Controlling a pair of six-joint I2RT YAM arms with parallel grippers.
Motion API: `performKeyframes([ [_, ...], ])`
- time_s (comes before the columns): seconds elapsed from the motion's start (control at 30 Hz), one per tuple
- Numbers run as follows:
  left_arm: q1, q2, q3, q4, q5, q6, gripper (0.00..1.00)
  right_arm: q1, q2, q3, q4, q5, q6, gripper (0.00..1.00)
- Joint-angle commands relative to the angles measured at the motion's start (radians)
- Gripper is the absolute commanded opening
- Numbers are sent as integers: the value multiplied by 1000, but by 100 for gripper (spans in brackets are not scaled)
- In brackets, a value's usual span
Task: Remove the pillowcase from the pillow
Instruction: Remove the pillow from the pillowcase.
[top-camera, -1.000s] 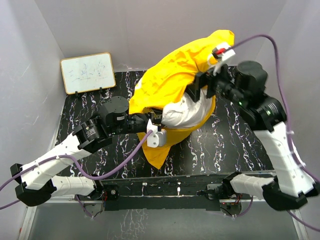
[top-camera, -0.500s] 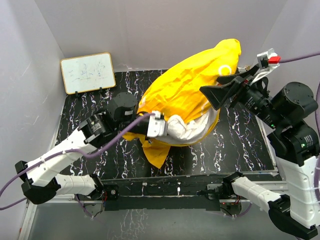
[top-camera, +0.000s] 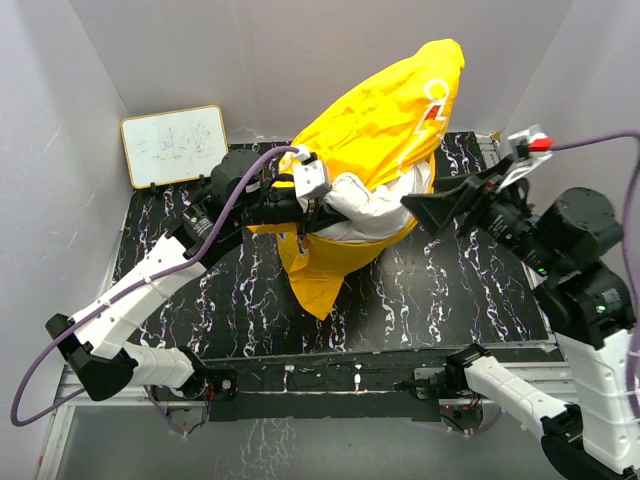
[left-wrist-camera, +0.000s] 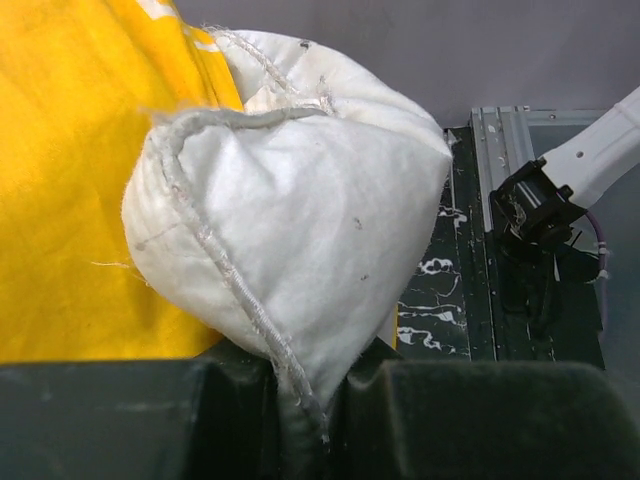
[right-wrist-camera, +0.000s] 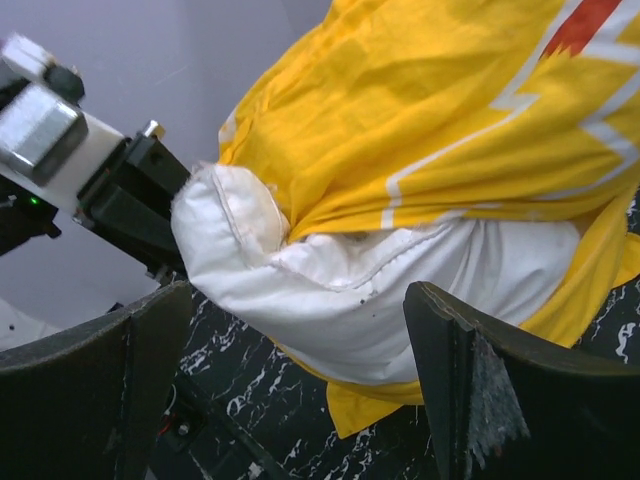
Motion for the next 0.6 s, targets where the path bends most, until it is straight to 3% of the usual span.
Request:
performKeyframes([
  [0.0, 13, 9, 16, -59, 39, -65, 0, -5, -22, -184, 253, -160, -24, 92],
  [0.17, 13, 4, 33, -122, 131, -24, 0, -5, 46, -213, 427, -299, -134, 93],
  [0.4, 15, 34, 94, -166, 132, 6, 0, -5, 158, -87, 393, -560, -280, 96],
  [0.57, 13, 62, 143, -193, 129, 1, 0, 3, 166, -122, 392, -695, -297, 97],
])
